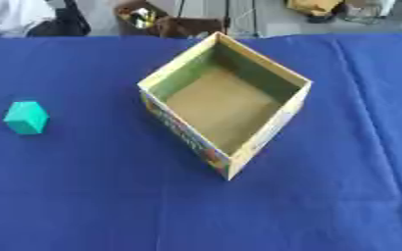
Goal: Pick up objects on the table and place them in the box.
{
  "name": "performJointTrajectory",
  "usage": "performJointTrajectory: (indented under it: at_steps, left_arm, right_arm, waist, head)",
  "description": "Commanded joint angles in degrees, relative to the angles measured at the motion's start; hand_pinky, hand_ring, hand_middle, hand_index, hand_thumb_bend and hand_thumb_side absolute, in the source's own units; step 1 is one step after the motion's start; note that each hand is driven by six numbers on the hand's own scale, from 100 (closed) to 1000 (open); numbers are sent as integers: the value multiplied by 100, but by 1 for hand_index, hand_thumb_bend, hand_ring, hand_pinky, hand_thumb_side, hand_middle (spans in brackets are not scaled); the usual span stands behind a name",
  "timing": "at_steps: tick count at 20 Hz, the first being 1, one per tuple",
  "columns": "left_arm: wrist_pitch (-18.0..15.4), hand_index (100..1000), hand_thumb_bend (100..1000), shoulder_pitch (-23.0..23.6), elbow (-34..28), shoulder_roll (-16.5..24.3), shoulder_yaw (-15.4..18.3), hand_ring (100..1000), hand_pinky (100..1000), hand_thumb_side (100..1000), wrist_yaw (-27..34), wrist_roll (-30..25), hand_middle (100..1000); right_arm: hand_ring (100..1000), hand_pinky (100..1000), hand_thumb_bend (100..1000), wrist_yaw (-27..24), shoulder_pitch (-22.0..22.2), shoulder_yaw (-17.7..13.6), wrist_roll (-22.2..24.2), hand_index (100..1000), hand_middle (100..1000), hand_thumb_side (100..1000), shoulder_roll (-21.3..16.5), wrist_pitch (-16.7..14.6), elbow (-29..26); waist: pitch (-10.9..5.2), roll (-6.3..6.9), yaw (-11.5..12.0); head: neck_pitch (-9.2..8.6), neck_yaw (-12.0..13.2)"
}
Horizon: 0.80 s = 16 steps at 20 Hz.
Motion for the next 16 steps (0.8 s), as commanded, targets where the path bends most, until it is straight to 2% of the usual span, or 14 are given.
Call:
performJointTrajectory:
  at_steps: [1,10,16]
  left_arm:
    - [21,907,139,-25,-100,103,104,716,658,1000,8,-5,741]
    - [24,907,148,-29,-100,191,115,718,658,1000,0,-6,743]
    - [69,917,199,-23,-100,642,167,727,665,1000,-103,53,756]
  right_arm:
    - [861,831,100,36,-62,-39,-9,842,728,771,-66,6,-109]
    - [861,831,100,42,-55,-37,3,843,727,772,-71,4,-109]
    - [861,831,100,80,-31,-46,-4,843,727,777,-88,-26,-109]
  waist:
    - [-73,-6,5]
    - [-65,10,-4]
    - [-33,35,-19]
  head:
    - [147,-3]
    - [153,0]
    - [81,23]
